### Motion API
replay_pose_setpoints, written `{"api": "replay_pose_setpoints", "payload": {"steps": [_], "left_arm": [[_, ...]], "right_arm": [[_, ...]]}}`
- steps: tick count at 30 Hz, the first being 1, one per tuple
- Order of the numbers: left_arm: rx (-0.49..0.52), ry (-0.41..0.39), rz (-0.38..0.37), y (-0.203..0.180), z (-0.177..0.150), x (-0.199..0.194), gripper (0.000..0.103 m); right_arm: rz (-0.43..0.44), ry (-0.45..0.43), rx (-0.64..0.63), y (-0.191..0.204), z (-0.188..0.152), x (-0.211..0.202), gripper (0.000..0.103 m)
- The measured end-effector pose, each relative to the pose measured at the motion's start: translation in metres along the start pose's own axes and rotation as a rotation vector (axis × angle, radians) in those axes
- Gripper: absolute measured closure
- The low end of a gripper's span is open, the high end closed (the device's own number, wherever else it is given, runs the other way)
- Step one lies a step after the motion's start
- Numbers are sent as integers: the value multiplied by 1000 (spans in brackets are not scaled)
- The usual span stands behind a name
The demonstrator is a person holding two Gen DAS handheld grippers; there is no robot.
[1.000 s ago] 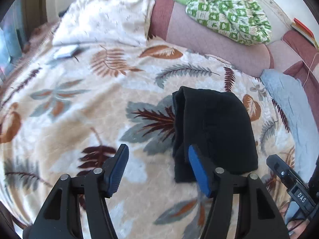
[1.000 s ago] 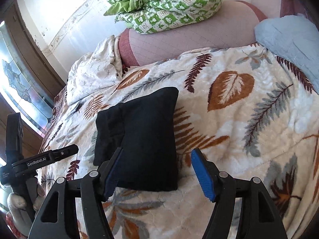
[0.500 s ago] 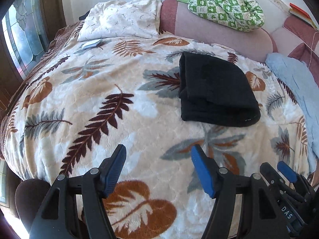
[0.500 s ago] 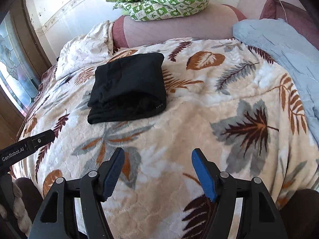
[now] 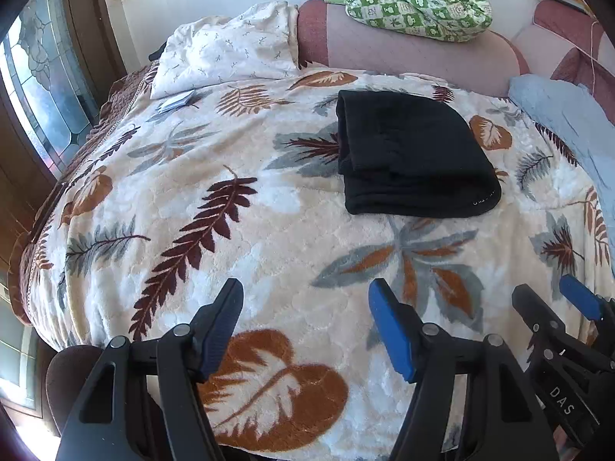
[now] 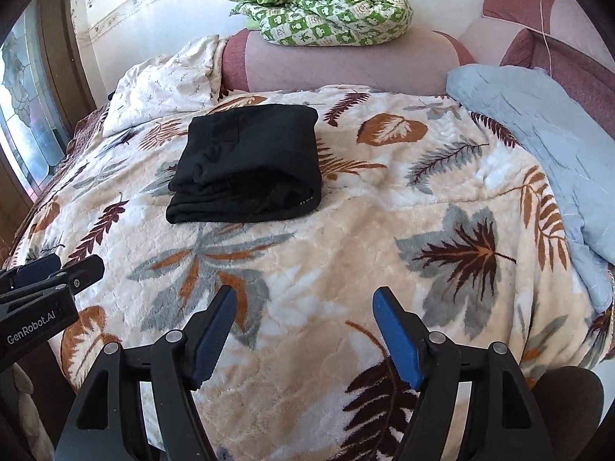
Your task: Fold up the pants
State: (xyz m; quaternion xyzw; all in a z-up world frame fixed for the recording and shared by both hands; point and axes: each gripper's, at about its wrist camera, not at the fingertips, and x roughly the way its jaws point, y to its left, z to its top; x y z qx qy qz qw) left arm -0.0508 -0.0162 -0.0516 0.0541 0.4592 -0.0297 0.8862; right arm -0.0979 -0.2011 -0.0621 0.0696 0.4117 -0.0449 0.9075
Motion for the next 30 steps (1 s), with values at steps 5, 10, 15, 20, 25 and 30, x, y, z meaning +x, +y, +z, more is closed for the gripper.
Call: {"api": "replay_pose_setpoints", "payload": {"steps": [5,10,15,20,25,30], "left_arm": [[7,12,-9,-4,-2,3,36],[13,31,-13,-7,-3,9,36],[11,52,-18,-8,-5,15,36],[7,60,-18,-7,-6,18,36],[6,59,-18,-7,-6,18,36],[-3,52,-18,-4,-6,19,36]], "right_arm": [[-1,4,-8,1,-2,3,24],[3,20,4,-2,-4,8,24],[3,37,6,-3,-6,14,24],[1,55,8,-4,-8,19,23],[0,61,5,-3,-9,22,23],[-1,62,0,-1,-9,23,23]]}}
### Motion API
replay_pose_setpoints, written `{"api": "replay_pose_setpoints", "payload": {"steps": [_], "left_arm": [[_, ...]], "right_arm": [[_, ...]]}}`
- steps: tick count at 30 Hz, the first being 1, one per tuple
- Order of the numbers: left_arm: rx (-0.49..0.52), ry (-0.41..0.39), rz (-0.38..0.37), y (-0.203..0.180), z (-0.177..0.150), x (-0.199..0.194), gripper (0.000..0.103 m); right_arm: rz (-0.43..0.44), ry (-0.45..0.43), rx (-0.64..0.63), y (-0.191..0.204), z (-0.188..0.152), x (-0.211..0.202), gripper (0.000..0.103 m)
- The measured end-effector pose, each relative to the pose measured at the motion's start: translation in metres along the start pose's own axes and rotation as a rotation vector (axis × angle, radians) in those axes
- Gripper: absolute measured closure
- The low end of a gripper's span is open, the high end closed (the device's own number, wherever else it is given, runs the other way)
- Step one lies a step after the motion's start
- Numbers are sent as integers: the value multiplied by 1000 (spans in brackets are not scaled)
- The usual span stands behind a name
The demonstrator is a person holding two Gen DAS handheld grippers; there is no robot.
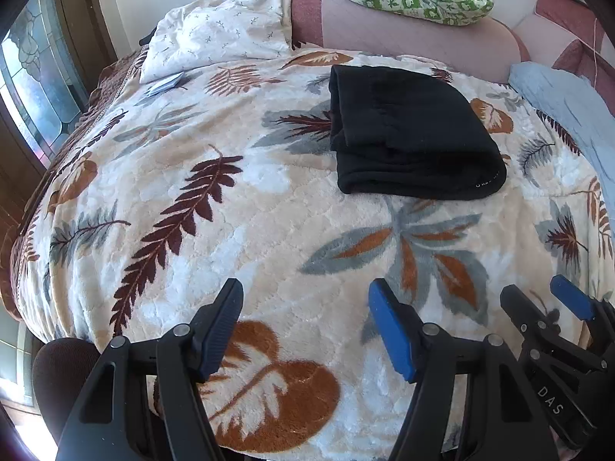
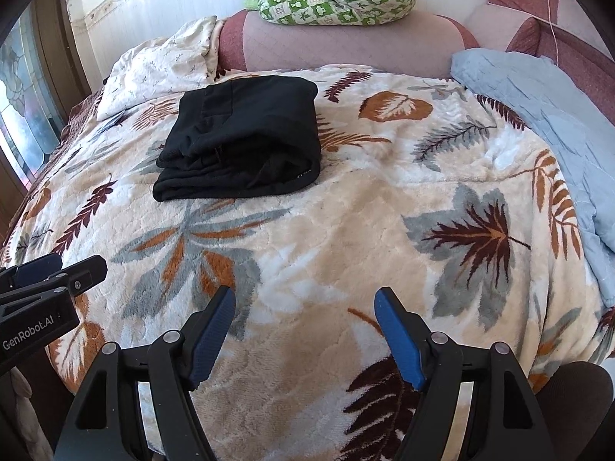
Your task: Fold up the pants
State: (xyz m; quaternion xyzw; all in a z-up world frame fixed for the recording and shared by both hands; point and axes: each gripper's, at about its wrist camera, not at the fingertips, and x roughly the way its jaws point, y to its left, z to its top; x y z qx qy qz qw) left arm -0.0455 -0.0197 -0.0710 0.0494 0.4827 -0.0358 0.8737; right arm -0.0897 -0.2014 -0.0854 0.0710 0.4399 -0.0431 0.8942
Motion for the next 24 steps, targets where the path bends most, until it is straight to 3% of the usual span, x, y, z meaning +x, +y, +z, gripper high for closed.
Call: {"api": "replay_pose_setpoints", "payload": {"steps": [9,12,16,19,21,24], "left_arm": [[-14,-78,20,2,3,-17,36],[-37,-196,68,6,5,-38,34],[-75,-422,95,13,7,-82,2],[-87,-527,118,13,10,-104,0],[-53,-545,146,9,14,-107,0],[10,-496,147,1,21,-100,0]], "right_arm": [[-3,-14,-24,4,3,-3,23],[-5,-24,-36,6,6,-6,23],[-3,-52,-61,8,15,-13,23],[3,-76,-88,13,22,-18,23],[10,-85,-102,16,28,-20,23],[26,-87,-115,21,36,-21,22]]}}
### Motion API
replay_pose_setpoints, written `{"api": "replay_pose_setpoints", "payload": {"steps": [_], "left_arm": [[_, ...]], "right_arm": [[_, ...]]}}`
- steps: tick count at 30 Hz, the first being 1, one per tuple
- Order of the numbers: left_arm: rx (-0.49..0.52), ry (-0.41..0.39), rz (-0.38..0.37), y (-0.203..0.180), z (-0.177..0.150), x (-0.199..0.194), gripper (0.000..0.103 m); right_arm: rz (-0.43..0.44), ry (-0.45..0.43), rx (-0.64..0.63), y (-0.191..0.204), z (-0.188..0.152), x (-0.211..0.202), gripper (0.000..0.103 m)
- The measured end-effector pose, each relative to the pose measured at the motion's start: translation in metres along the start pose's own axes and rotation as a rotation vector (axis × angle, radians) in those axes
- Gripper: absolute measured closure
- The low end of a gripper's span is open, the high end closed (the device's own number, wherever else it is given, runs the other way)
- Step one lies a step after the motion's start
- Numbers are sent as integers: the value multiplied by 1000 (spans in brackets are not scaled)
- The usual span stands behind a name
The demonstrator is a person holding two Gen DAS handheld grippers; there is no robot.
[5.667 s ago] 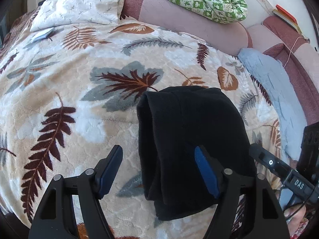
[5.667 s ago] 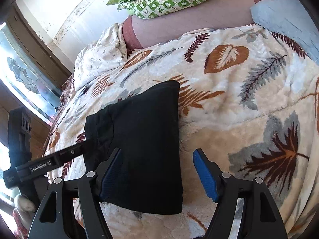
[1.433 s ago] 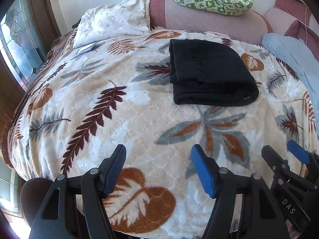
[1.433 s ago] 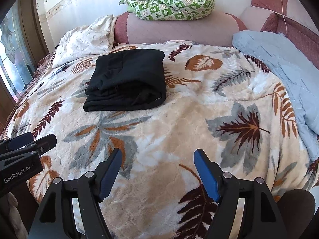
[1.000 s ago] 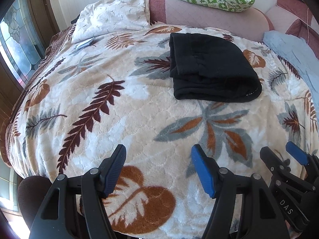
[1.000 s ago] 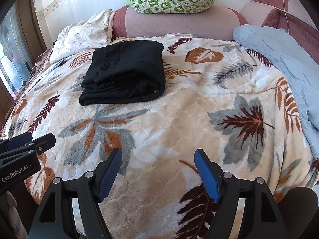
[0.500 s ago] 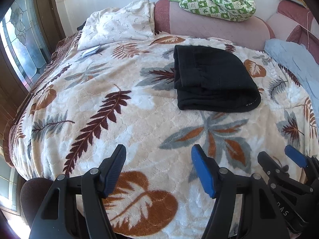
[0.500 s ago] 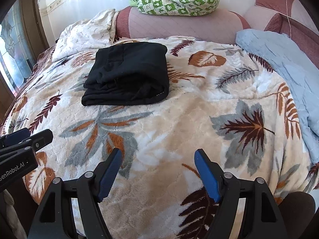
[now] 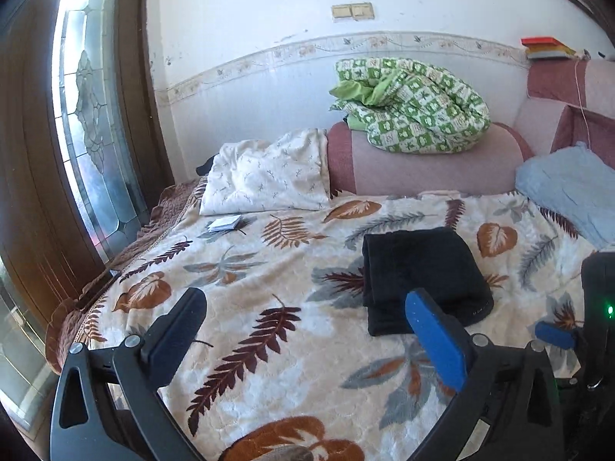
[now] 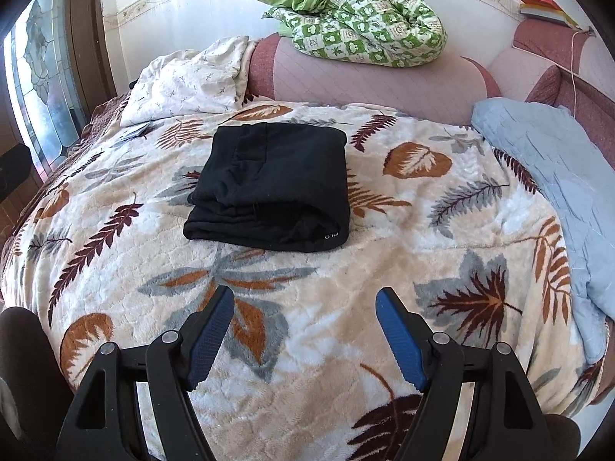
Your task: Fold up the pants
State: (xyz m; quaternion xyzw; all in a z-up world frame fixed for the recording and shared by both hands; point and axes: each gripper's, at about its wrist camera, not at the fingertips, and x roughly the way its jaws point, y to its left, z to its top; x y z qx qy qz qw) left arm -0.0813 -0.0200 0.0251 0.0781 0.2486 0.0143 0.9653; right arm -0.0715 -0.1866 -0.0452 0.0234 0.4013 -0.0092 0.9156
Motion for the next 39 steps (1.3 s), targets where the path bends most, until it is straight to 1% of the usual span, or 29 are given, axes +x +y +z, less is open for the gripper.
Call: {"api": "replay_pose_setpoints", "payload": {"steps": [3,5,9,14,20,27,32,36,39], "left_arm": [[-29,101,-51,1,-9,15,0],[-40,158,-67,2,-16,24,0],[-50,223,-79,1,-30,32,0],[-55,274,-115,-4,-37,38,0],[-52,318,-141,-6,-42,46,0],[-70,383,-169,-5,-49,58,0],[-76,403,-181,-5,-51,62,0],[-83,419,-169,-3,-54,66,0],[-83,430,-174,-2,-55,68,0]], "right_arm": [[11,9,-3,2,6,3,21],[13,15,8,3,8,5,21],[11,32,29,4,3,11,21],[1,54,29,5,-5,17,21],[-18,47,18,5,-6,19,20],[-15,69,8,6,-9,25,20],[-24,68,-9,9,-9,27,20],[-24,75,-12,10,-10,30,20],[-26,83,-14,12,-11,33,20]]}}
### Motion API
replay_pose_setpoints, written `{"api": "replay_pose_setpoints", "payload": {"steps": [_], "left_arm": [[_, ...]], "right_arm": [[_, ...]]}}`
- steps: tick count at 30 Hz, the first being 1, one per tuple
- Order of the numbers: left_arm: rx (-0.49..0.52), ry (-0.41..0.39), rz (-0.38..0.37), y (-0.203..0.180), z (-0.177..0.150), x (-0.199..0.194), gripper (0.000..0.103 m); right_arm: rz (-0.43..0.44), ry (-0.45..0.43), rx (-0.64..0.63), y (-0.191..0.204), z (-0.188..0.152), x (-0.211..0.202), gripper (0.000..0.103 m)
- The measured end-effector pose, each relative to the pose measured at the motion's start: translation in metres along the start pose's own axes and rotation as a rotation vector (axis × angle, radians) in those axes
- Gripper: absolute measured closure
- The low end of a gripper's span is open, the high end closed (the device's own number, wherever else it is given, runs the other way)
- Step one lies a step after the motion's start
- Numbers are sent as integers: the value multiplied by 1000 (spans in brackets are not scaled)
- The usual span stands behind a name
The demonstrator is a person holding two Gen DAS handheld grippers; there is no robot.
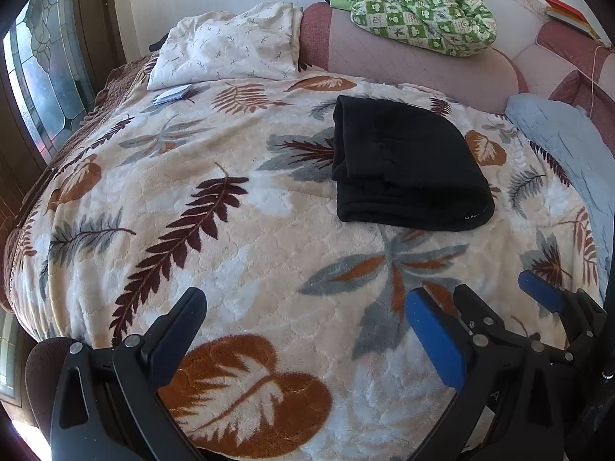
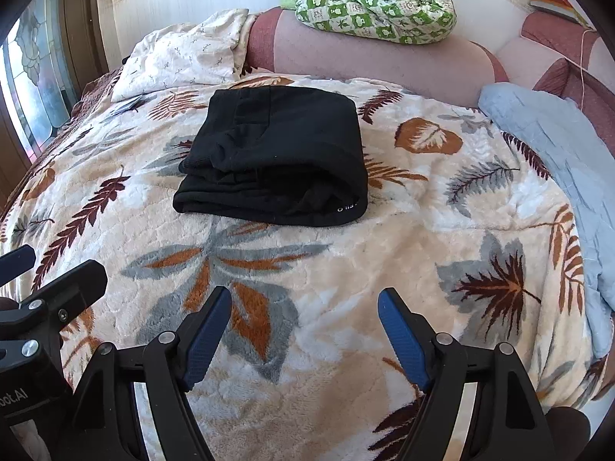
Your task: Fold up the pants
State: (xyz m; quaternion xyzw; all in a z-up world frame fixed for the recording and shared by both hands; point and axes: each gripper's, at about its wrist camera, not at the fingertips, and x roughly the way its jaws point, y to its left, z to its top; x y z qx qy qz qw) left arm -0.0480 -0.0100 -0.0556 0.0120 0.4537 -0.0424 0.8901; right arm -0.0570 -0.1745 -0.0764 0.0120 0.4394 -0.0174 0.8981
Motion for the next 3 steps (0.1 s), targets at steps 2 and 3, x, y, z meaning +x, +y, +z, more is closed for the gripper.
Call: {"api": "replay_pose_setpoints", "payload": {"steps": [2,3], "left_arm": [[1,8,3,0,0,2,0],[1,15,-1,0,0,3,0]], "right_arm": [[1,5,-2,1,0,1,20],[1,6,-2,1,-1,2,20]]}}
